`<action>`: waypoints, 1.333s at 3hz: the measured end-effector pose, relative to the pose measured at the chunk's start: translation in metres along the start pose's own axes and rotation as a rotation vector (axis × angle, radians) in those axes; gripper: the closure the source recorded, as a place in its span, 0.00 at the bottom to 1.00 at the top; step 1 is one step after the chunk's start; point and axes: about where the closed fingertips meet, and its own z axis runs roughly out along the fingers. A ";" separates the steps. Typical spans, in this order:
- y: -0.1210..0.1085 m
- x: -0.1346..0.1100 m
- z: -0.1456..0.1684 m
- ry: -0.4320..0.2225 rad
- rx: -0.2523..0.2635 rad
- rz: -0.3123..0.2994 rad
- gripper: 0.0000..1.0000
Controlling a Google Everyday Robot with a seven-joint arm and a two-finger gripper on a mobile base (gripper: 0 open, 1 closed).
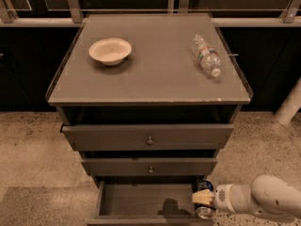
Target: Place pepsi can into bottom drawer
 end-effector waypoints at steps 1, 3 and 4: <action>-0.008 0.020 0.025 0.043 -0.033 0.041 1.00; -0.032 0.008 0.040 0.007 -0.069 0.044 1.00; -0.050 0.000 0.093 0.038 -0.170 0.028 1.00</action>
Offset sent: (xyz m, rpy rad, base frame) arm -0.0142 -0.0040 -0.0270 0.0648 0.0264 -0.0703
